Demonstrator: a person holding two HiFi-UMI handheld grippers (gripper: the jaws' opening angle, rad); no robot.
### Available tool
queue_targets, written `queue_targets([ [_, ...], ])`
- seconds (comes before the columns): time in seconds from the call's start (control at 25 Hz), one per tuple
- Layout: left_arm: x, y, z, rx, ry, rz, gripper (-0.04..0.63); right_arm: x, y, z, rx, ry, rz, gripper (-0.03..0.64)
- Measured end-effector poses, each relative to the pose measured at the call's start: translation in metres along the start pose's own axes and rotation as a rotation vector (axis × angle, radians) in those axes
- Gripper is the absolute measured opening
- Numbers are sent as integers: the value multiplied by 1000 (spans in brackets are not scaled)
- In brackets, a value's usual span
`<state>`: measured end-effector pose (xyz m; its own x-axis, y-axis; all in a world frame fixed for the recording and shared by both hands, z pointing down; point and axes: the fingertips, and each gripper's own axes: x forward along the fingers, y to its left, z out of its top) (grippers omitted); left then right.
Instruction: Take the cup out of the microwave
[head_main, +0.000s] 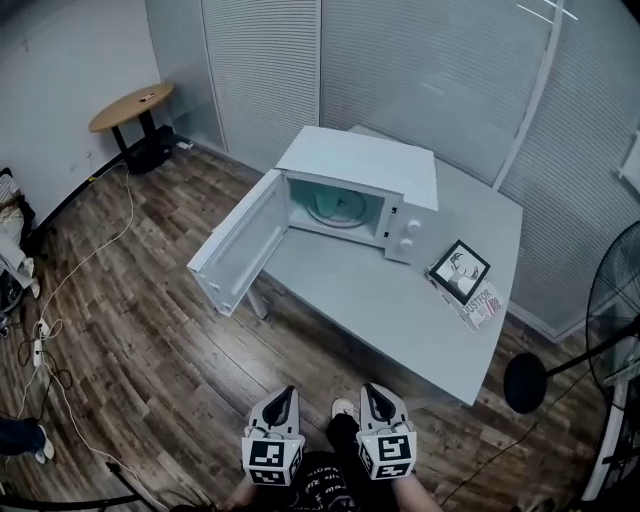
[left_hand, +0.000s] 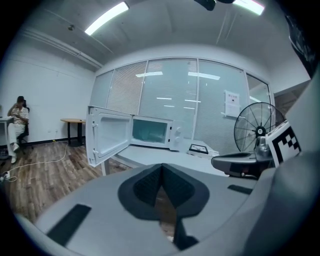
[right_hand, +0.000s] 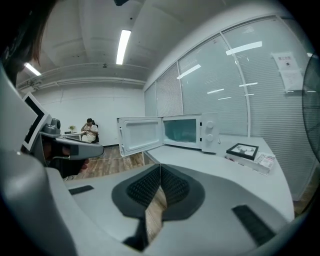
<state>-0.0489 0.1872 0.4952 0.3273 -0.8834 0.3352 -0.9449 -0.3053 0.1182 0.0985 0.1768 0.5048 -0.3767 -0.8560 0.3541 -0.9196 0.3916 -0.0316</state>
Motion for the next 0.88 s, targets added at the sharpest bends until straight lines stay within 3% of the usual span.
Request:
queue_targets([
  [0.44,77,9,46,-17,-10,103,6,81,-53,41,-18,-20,106,5],
  [0.88,164,-1,73,-39,-33,145,6,147,-115,78,-59,-55,163,5],
])
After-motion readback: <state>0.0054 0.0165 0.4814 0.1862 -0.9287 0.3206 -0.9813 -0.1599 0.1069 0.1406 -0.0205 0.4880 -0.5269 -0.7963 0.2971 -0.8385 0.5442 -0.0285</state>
